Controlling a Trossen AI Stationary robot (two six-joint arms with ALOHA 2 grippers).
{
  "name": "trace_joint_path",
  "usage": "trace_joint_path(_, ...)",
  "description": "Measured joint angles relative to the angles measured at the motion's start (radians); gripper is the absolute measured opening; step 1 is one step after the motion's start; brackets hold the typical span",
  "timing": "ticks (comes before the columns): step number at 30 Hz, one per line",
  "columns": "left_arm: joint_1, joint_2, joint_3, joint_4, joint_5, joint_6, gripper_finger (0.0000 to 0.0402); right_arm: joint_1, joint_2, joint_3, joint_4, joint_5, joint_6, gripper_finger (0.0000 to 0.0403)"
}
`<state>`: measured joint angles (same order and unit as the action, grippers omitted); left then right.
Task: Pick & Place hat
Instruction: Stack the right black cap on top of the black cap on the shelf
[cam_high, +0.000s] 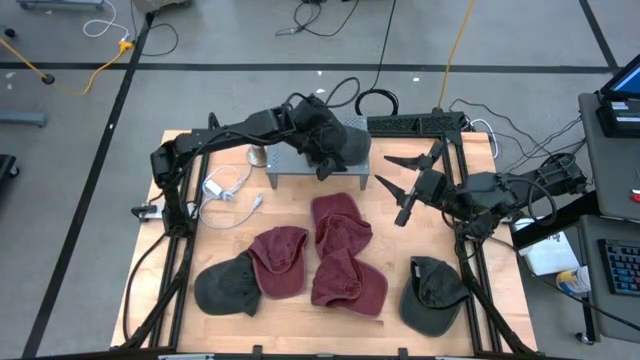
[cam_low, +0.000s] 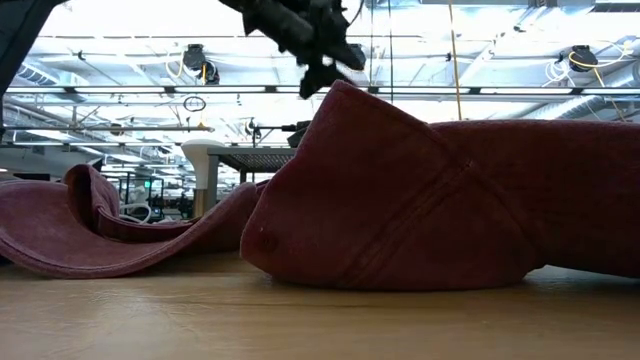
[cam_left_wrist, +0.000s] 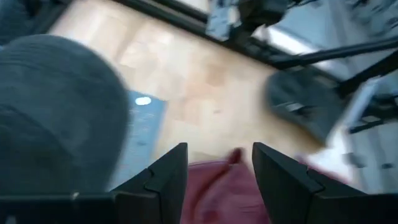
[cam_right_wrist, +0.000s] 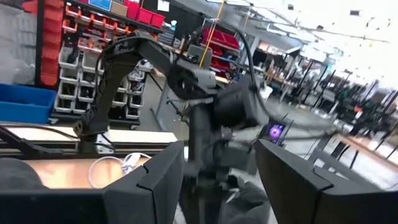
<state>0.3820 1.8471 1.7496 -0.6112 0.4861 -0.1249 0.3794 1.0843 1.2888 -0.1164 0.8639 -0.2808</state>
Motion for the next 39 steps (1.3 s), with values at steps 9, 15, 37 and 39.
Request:
trace_joint_path(9,-0.053,-0.13,0.0,-0.084,-0.005,-0.11,0.0186,-0.001,0.0,0.0,-0.135,-0.073,0.113,0.0192)
trace_joint_path(15,-0.16,-0.229,0.0,-0.092,-0.238,-0.107,0.0186,-0.04,0.0,0.0,-0.222,-0.276,0.196,0.0192)
trace_joint_path(37,-0.668,-0.351,-0.037,-0.108,-1.026,-0.331,0.0186,-0.25,0.02,0.0,-0.615,-1.035,0.308,0.0192)
trace_joint_path(39,-0.708,-0.355,-0.075,-0.113,-1.078,-0.387,0.0186,-0.247,0.036,0.0,-0.653,-1.058,0.316,0.0192)
